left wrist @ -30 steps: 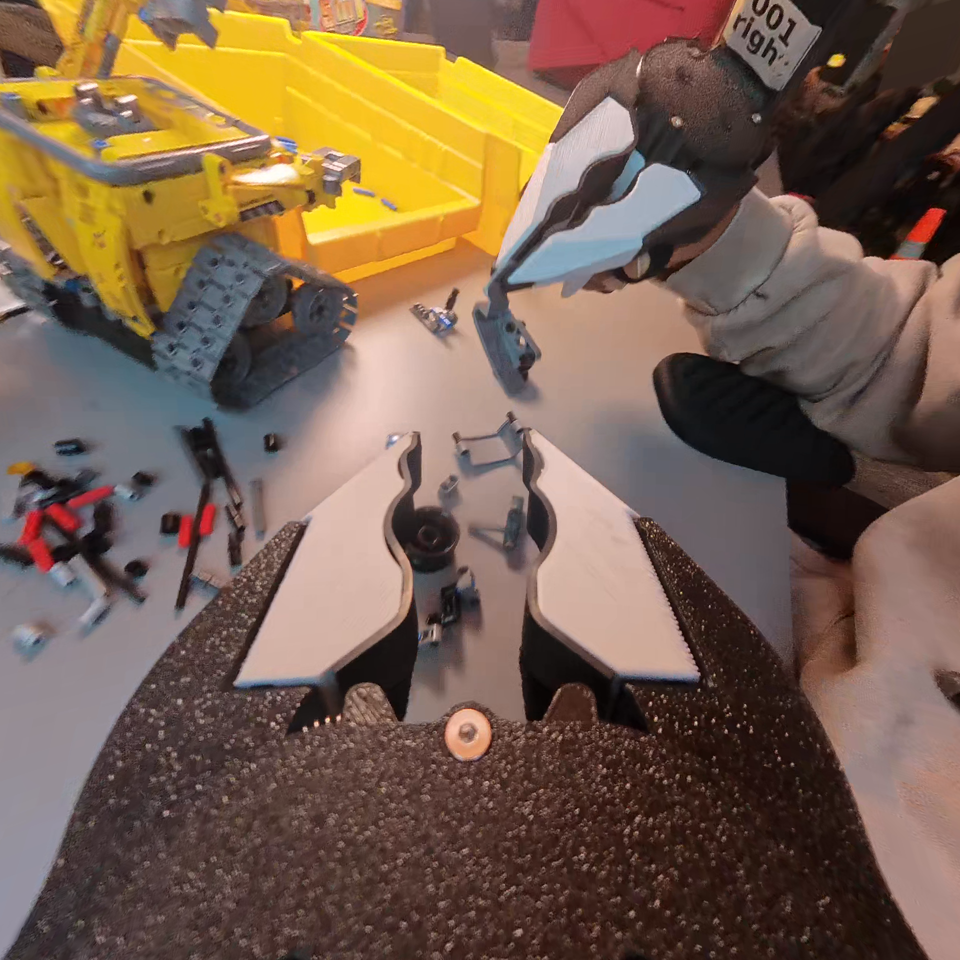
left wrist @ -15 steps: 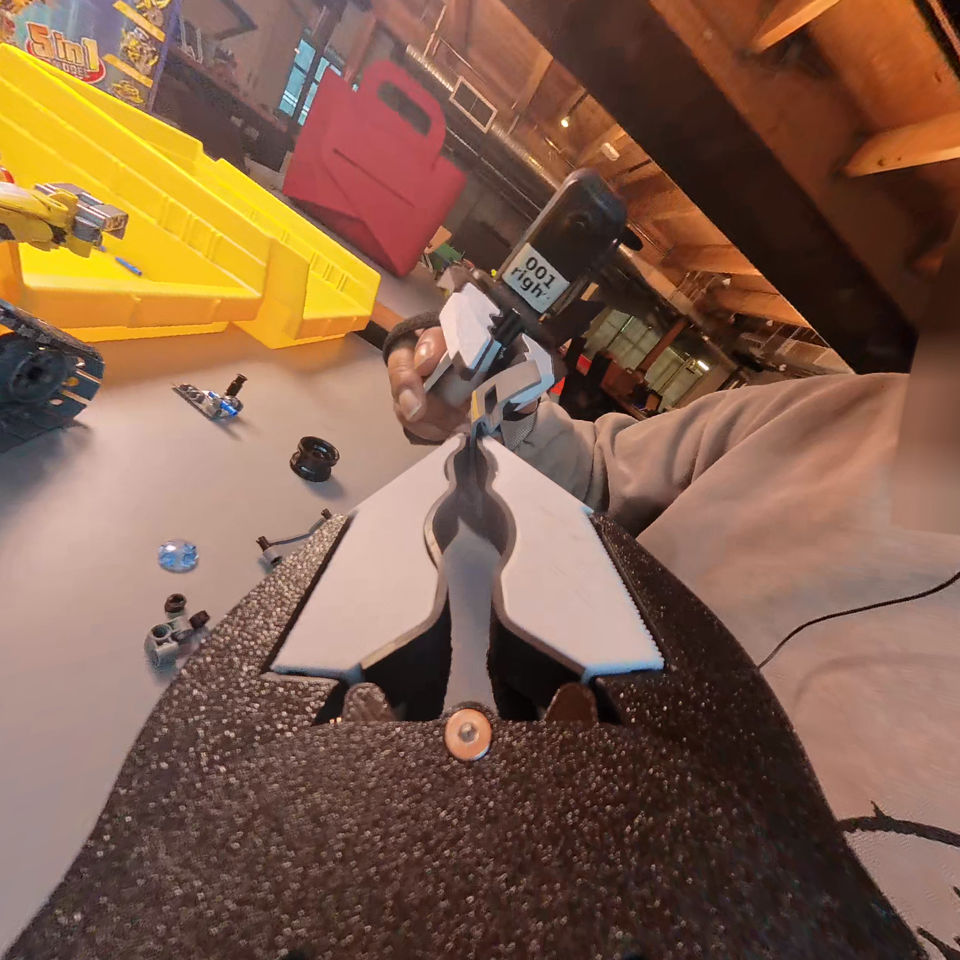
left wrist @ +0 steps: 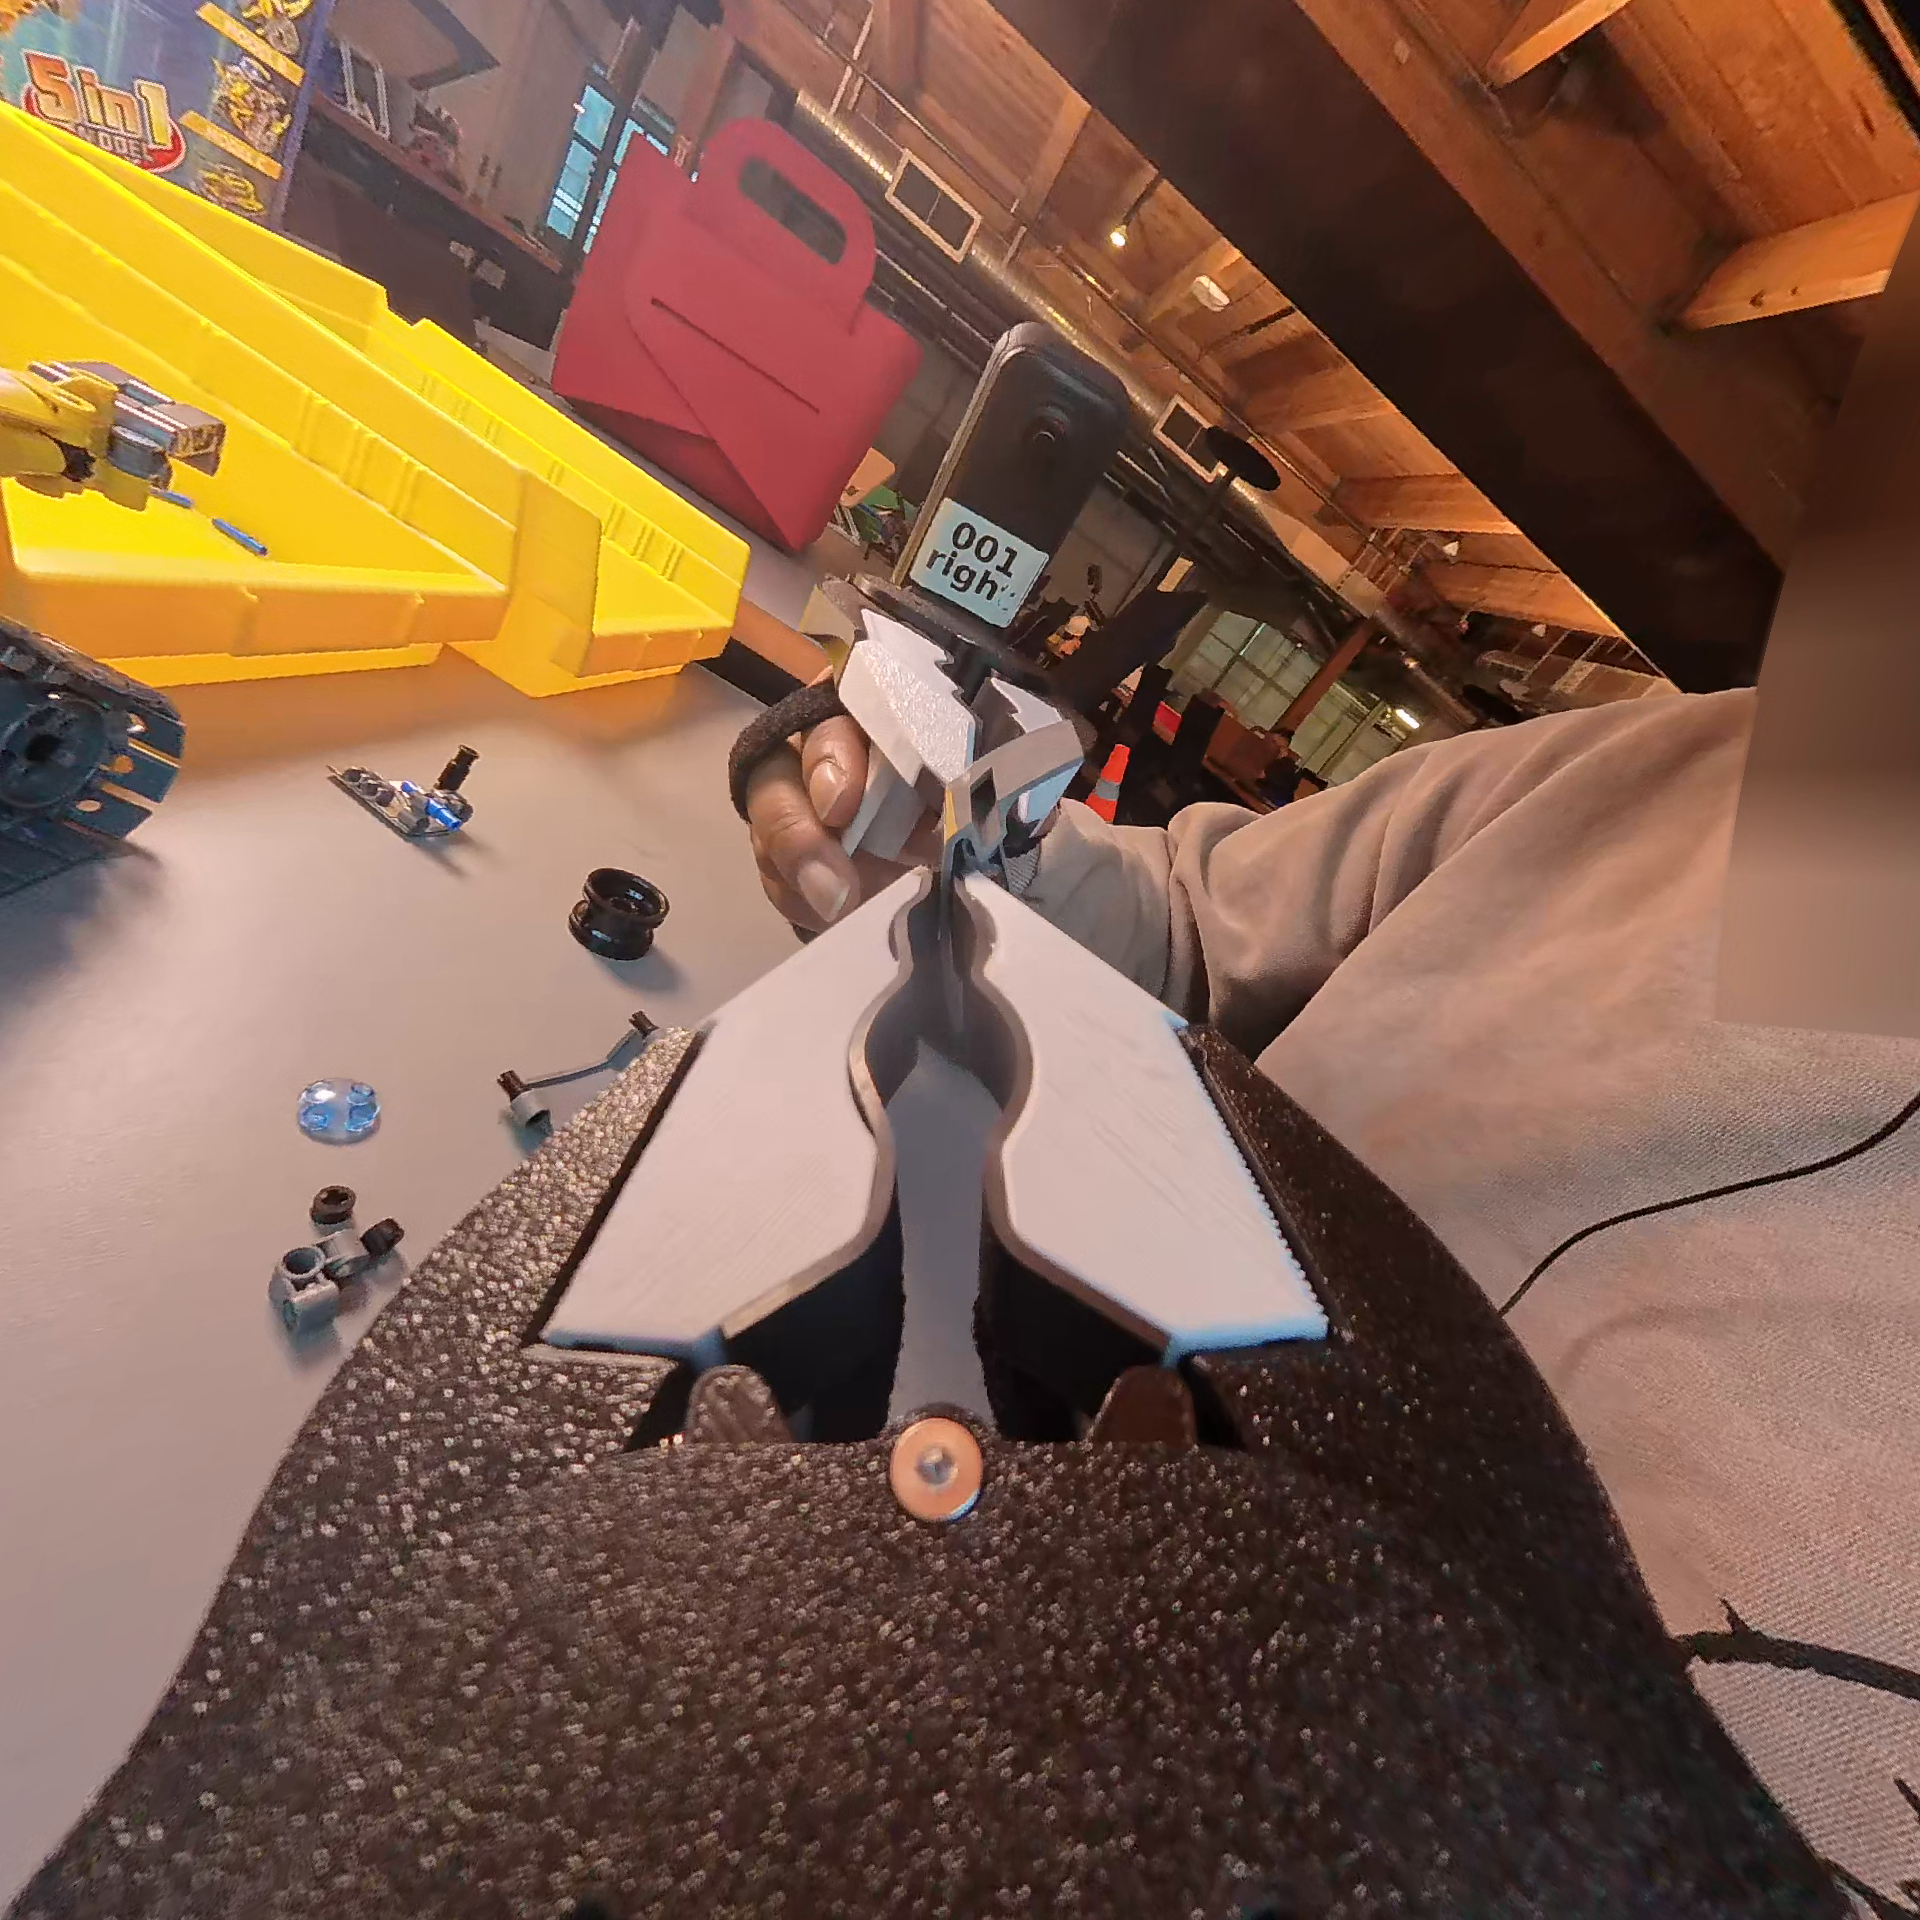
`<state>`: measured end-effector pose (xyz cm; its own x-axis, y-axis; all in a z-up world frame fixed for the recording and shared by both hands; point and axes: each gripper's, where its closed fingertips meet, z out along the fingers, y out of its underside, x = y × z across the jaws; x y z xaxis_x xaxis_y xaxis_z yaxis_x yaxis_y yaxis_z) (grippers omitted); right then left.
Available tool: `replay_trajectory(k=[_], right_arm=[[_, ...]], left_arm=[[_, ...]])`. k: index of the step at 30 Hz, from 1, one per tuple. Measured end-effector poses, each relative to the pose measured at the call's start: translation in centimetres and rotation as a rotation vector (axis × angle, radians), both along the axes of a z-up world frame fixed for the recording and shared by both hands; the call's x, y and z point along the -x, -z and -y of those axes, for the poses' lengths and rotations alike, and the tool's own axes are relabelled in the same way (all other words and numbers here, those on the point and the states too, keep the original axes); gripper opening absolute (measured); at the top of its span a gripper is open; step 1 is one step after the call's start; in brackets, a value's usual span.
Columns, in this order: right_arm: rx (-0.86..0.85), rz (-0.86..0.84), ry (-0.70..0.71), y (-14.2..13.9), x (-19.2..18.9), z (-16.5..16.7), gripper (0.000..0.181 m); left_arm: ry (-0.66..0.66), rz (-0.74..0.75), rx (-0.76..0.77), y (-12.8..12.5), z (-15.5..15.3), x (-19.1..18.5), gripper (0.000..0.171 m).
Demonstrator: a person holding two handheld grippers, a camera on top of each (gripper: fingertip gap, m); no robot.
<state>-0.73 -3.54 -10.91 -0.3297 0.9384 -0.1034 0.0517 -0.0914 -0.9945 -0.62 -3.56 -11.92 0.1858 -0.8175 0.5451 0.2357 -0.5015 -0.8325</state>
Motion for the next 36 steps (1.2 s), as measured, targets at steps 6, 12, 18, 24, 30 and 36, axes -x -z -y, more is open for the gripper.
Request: replay_trajectory(k=[6,12,18,24,30,36], right_arm=[[0.001,0.009,0.005,0.3,0.0,-0.3,0.003],[-0.046,-0.002,0.004,-0.1,-0.1,-0.2,0.002],[-0.108,-0.003,-0.023,-1.0,0.0,0.3,0.001],[-0.105,-0.063,-0.003,-2.8,-0.8,-0.2,0.000],[-0.116,-0.082,0.138,-2.5,-0.3,-3.0,0.000],[-0.095,-0.093,0.043,-4.1,3.9,-0.6,0.015]], left_arm=[[-0.017,-0.007,-0.008,0.1,-0.2,0.1,0.000],[-0.046,-0.029,-0.047,-0.5,-0.3,0.3,0.000],[-0.063,-0.060,-0.125,-2.0,0.1,0.8,0.000],[-0.209,0.197,-0.142,-6.8,-0.9,6.4,0.000],[-0.291,0.097,-0.223,-6.9,-1.4,7.9,0.000],[-0.219,0.096,-0.142,-4.1,-1.3,5.7,0.001]])
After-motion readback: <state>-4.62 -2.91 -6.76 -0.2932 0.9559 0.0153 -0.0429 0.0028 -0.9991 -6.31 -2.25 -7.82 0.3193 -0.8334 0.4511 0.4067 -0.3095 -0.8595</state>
